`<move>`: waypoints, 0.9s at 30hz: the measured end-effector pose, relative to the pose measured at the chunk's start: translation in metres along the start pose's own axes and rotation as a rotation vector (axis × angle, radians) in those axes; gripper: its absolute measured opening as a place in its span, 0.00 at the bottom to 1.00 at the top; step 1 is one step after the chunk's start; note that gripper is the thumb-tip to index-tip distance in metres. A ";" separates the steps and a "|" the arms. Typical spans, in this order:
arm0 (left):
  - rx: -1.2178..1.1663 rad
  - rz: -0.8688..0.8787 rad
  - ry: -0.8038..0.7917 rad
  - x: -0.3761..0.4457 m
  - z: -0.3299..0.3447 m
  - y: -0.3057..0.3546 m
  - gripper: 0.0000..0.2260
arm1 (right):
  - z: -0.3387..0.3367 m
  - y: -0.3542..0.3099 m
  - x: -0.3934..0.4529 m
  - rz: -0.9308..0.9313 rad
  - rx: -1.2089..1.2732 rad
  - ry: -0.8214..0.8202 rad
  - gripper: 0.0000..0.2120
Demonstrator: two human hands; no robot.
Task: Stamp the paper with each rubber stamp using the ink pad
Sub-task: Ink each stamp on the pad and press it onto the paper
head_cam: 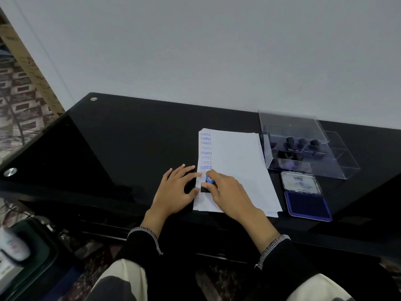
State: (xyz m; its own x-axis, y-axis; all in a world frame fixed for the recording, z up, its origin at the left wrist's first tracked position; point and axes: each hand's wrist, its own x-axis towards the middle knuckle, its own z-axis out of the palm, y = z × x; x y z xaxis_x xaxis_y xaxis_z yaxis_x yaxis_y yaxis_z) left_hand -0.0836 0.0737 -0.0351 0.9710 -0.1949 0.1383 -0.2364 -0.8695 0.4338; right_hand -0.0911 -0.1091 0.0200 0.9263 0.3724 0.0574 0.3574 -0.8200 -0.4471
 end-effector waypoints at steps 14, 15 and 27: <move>0.018 0.003 0.001 0.000 0.002 -0.001 0.28 | 0.011 0.001 -0.005 -0.015 0.103 0.055 0.17; 0.018 0.003 -0.001 0.000 0.001 -0.001 0.28 | 0.010 0.001 -0.003 -0.014 0.108 0.051 0.16; -0.003 0.000 0.016 -0.002 0.001 0.001 0.29 | 0.016 0.002 -0.005 -0.017 0.120 0.080 0.16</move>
State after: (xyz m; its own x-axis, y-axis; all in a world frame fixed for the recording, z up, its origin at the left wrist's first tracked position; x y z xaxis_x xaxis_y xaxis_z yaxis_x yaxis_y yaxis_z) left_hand -0.0851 0.0728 -0.0363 0.9702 -0.1877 0.1530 -0.2368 -0.8682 0.4360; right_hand -0.0972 -0.1059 0.0046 0.9285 0.3459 0.1350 0.3608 -0.7542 -0.5486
